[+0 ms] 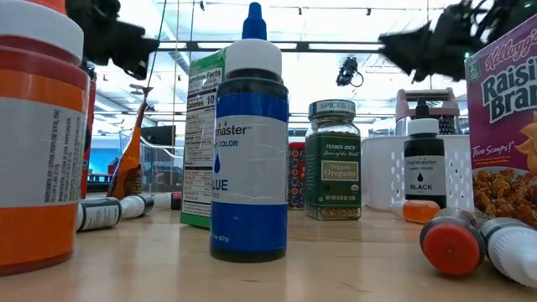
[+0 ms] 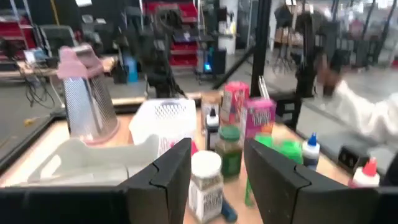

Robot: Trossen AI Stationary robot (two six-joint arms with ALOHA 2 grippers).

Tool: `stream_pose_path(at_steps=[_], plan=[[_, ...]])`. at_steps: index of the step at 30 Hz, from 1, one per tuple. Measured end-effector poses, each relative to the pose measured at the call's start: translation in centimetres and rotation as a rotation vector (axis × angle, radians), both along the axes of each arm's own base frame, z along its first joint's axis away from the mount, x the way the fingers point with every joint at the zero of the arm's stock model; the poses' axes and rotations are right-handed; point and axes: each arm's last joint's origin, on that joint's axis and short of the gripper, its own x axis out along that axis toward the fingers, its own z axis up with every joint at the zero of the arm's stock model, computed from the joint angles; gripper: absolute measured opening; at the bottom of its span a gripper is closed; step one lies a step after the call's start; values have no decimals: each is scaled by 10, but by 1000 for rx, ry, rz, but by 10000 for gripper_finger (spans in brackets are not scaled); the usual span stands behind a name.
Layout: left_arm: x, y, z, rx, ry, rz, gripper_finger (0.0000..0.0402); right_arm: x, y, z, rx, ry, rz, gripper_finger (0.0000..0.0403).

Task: Pick & Place Kitchen Items
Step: Put the orange seasoning bag into the transparent bin

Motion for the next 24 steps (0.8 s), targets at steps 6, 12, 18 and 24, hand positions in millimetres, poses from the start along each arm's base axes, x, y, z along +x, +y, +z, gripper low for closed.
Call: stream_pose_path(at_steps=[6,12,18,24], plan=[[11,-2,-11,-14,77,-91,158,-9,2,16,88,-234,28,252],[26,-7,-8,-37,135,-188,158,17,-3,36,194,-130,203,252],[41,-12,-9,50,197,-261,158,68,-14,46,307,220,194,252],[53,-11,-16,62,285,-272,158,100,-23,45,332,380,174,252]])
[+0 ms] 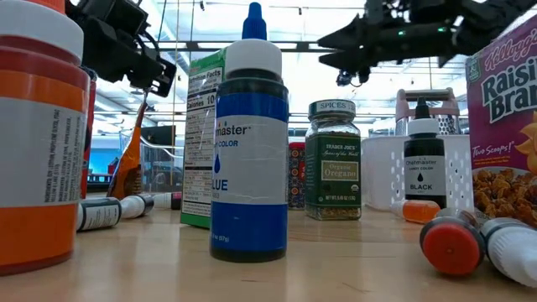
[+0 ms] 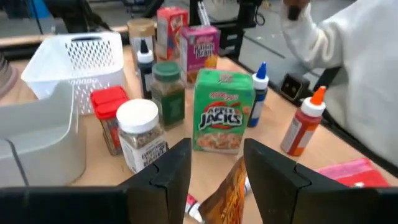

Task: Pick & Place Kitchen Items
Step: Put the orange seasoning bag into the transparent bin

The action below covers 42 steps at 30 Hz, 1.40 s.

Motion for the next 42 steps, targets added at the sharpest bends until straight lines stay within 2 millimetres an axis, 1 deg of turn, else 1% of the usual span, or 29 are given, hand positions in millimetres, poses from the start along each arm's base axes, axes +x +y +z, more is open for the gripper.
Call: stream_pose_path(at_steps=[5,11,18,22,28,29,32,37,42], plan=[[9,0,-14,10,77,6,158,10,-4,-1,2,15,0,252],[15,-3,-28,25,139,-30,157,11,-4,-2,2,16,0,252],[18,-4,-35,52,158,-54,152,11,-4,-2,-1,17,0,252],[18,-4,-34,92,134,-73,113,11,-4,-2,-1,17,0,252],[18,-4,-34,180,80,-119,18,11,-4,-2,0,17,0,252],[18,-4,-34,199,67,-128,10,11,-4,-2,0,17,0,252],[20,-3,-31,212,65,-101,11,11,-4,-2,0,17,0,252],[29,0,-14,180,56,-35,6,11,-4,-2,0,17,0,252],[32,3,7,259,6,61,6,11,-4,-2,3,16,-1,252]])
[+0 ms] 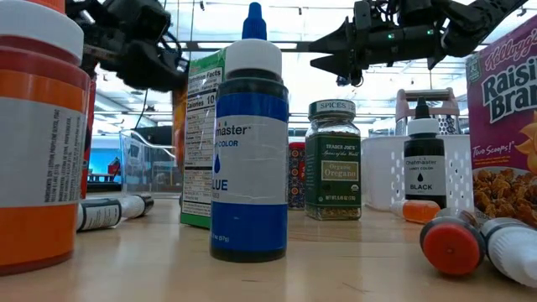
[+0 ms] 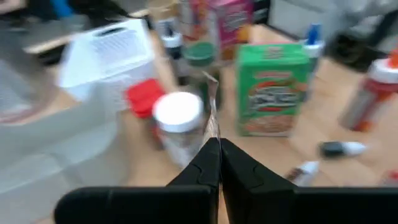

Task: Pick & Place Kitchen Items
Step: Put the orange seasoning bag into the transparent bin

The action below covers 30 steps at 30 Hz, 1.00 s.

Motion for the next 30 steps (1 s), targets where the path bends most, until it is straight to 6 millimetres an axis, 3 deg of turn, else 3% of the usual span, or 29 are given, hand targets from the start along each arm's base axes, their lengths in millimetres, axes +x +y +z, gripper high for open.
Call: stream_pose_path(at_steps=[7,13,17,23,30], plan=[[-12,9,34,239,-98,338,5,0,0,0,-1,0,-2,252],[-31,15,54,303,-173,683,6,0,0,0,-1,-1,-4,252],[-41,23,51,358,-100,912,4,0,0,0,-2,-3,-3,252],[-44,32,30,217,79,871,7,0,0,1,-3,-5,-4,252],[-38,51,14,189,182,1067,8,0,0,1,-3,-6,-3,252]])
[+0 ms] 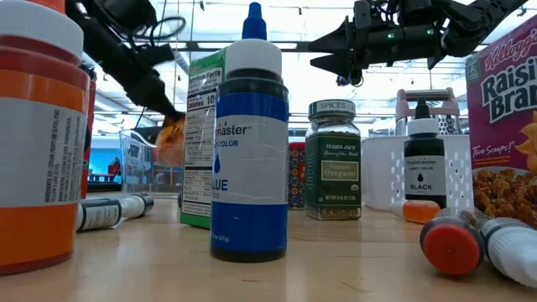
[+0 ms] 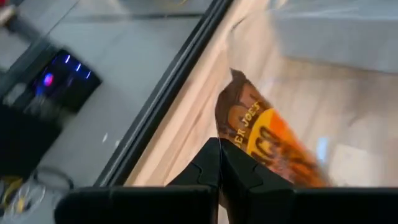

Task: Pick & Place Kitchen Items
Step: Put the orange seasoning bag into the transparent bin, then put the white seasoning bottle into the transparent bin

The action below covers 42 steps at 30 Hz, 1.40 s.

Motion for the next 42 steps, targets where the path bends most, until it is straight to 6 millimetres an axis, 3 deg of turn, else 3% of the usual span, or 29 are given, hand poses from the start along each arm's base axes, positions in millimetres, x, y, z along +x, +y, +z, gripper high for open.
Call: stream_pose_path(at_steps=[9,18,24,30,35,42], plan=[[9,19,-27,-84,101,110,11,0,0,0,-2,0,0,252],[13,24,-41,-100,173,149,63,0,0,0,-2,-1,0,252],[9,27,-39,33,234,282,96,0,0,0,1,-1,-16,252],[10,25,-39,47,269,265,129,0,0,0,0,-2,11,252],[15,19,-26,68,216,236,147,2,7,0,-21,2,87,252],[6,12,-5,143,169,257,153,6,24,4,-62,-33,162,252]])
